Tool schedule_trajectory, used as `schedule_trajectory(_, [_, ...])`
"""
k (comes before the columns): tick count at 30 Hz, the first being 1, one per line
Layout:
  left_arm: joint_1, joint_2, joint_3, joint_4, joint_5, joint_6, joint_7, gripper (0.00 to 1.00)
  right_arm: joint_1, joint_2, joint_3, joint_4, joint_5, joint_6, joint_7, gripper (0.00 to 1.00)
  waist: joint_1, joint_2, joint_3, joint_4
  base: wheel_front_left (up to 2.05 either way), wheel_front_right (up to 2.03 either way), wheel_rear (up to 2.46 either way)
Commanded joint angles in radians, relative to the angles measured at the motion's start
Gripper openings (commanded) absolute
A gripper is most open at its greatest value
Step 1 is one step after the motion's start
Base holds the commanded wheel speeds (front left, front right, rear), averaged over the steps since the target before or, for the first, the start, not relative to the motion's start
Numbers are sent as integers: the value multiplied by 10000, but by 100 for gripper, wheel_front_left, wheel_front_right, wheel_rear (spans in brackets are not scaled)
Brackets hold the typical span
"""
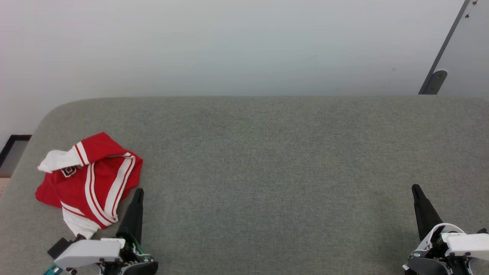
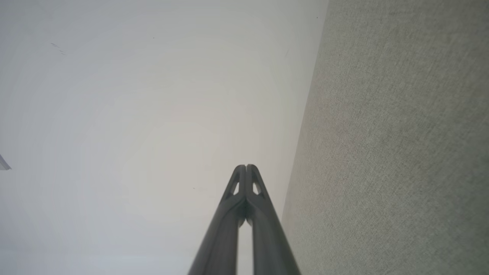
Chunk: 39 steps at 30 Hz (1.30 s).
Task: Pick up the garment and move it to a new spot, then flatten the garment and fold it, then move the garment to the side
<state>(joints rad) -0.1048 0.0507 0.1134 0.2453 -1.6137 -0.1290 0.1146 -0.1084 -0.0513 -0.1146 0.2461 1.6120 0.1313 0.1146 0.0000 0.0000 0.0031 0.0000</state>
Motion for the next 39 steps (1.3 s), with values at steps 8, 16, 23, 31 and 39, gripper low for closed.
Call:
schedule_trajectory(8, [-103,-16,14,6,17,-36,13,0,-27,38,18,-2,20,-12,2,0,0,0,0,0,0,0,0])
schedule_trajectory(16, [-103,-16,14,6,17,-36,13,0,-27,38,18,-2,20,-13,2,0,0,0,0,0,0,0,0])
schedule_trajectory(23, [244,-59,-26,279,4,15,-8,100,193,25,-3,295,0,2,-3,100,0,0,0,0,0,0,0])
schedule_trajectory(31, [99,-38,-136,263,278,12,-339,100,21,-10,116,340,-51,1,-221,100,0,0,11,1,0,0,0])
schedule_trajectory(39, [-111,140,-410,237,1291,8,-782,100,-230,-282,557,398,-961,0,-708,100,0,0,48,7,0,0,0])
